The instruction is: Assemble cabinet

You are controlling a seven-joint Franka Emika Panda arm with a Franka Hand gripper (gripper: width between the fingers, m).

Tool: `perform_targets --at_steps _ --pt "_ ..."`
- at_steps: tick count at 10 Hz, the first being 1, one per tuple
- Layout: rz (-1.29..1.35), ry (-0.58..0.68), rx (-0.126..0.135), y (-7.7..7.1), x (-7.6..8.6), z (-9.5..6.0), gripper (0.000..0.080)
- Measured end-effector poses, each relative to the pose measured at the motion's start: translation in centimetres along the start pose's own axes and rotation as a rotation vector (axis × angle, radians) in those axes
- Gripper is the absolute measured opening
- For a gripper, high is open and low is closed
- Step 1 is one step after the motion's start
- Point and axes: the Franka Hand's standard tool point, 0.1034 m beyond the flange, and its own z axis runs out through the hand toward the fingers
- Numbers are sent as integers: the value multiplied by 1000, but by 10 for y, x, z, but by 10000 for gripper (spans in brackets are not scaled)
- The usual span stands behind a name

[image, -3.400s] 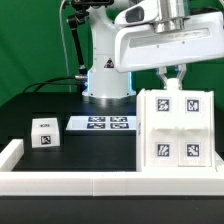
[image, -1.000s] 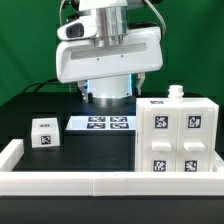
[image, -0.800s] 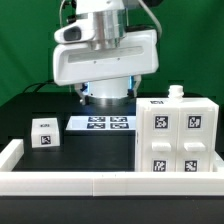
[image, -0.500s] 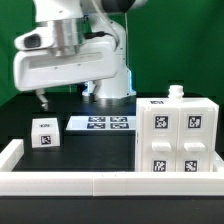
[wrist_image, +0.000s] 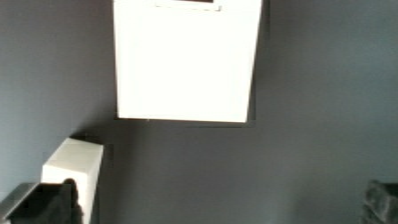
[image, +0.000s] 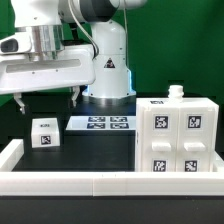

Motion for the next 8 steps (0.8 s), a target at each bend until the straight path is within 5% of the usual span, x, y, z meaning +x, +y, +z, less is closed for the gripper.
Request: perform_targets --at_steps 8 --pt "19 -56 13 11 -47 50 797"
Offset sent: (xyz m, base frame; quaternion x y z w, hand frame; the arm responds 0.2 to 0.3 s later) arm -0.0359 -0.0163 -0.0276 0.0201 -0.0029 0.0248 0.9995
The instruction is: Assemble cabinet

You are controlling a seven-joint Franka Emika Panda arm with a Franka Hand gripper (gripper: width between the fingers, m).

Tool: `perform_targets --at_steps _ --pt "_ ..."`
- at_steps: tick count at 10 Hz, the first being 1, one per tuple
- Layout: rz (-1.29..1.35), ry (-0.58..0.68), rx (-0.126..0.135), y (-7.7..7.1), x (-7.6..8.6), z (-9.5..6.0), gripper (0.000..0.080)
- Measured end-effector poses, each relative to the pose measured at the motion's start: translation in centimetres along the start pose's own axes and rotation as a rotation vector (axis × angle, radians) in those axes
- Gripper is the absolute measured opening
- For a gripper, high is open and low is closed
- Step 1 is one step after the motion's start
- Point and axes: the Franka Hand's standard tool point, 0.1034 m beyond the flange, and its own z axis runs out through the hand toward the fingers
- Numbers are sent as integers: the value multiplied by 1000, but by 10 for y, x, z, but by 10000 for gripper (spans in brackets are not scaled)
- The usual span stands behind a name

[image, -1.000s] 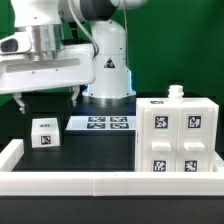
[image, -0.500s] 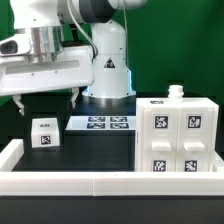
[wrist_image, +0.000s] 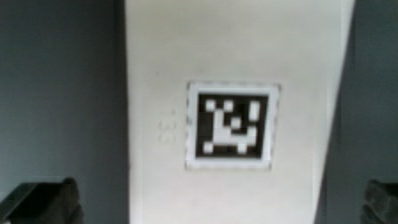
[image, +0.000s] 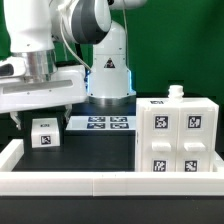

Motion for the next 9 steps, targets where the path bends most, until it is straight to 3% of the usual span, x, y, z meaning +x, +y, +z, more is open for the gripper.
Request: perform_targets --at_steps 3,6,8,9 --pt "0 -15 5 0 -8 15 797" --pt "-8 -4 -15 0 -16 19 797" --pt "-12 -4 -15 -2 -15 20 545" --pt "-12 -3 -15 -1 -15 20 545"
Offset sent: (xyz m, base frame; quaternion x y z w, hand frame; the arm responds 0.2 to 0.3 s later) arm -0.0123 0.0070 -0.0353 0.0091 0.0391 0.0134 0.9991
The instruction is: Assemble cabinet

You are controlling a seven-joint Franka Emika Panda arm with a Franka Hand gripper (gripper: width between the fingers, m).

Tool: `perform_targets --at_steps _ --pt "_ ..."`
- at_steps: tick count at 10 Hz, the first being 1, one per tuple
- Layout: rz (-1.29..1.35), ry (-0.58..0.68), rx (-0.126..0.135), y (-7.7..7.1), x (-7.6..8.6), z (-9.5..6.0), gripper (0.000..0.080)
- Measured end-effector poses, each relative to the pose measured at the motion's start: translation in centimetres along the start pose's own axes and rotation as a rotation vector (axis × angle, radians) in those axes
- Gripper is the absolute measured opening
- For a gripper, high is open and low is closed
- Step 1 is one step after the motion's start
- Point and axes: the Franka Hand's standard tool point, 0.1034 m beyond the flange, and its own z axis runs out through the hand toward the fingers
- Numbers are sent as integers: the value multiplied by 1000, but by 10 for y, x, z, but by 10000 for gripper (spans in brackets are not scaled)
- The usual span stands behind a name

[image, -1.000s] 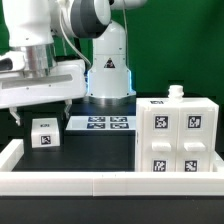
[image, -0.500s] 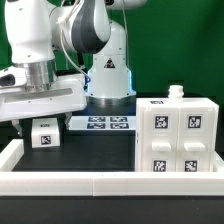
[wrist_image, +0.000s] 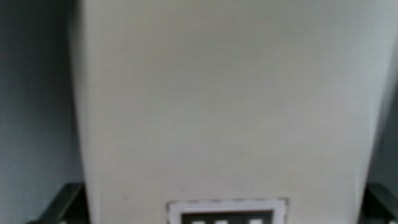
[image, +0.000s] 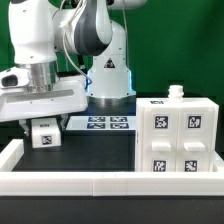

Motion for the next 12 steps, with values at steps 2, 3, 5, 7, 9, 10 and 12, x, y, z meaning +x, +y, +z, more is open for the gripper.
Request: perform_targets --at_steps 2,3,5,7,9,10,12 --pt "0 0 0 0 0 0 550" --pt "-2 1 0 0 1 -1 550" --pt "-39 20 0 -6 23 -31 550" --pt "-86 45 -4 -24 45 -62 550" --pt "-78 57 1 -49 62 -87 550" --pt "-67 53 17 -65 73 -101 550" --pt "-6 66 30 -99 106 -131 550"
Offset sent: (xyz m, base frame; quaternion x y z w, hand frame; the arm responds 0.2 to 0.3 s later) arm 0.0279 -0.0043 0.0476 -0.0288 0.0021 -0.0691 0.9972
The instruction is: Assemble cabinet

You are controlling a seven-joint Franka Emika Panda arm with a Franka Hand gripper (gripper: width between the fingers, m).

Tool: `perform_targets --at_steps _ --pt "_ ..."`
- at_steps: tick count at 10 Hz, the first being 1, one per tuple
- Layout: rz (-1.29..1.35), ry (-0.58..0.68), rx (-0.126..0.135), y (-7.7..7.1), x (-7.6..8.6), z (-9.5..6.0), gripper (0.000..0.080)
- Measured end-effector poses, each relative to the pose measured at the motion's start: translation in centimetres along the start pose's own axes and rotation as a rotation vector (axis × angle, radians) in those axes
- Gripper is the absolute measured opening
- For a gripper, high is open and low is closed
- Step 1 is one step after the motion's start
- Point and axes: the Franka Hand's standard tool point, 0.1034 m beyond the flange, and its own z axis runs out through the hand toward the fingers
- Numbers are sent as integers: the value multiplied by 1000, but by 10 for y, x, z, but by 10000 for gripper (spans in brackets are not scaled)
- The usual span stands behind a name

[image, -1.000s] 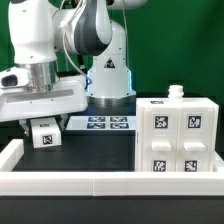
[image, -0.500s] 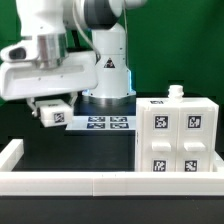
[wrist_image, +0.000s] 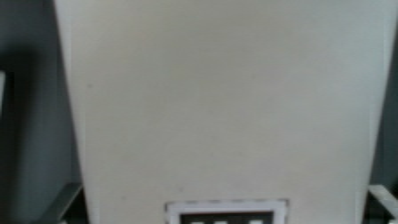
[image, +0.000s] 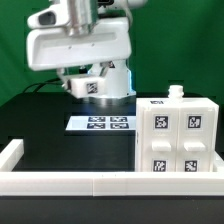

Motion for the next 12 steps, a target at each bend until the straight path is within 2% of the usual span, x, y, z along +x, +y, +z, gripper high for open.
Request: perform_targets --at_steps 1,3,6,7,8,12 --pt "5 4 -2 -12 9 -1 550" --pt "4 2 0 -7 6 0 550" --pt "4 2 0 -10 7 0 550" --pt "25 -18 6 -23 15 -7 550" --pt "20 -13 11 -39 30 -16 550" --pt "30 27 14 -77 78 -35 550"
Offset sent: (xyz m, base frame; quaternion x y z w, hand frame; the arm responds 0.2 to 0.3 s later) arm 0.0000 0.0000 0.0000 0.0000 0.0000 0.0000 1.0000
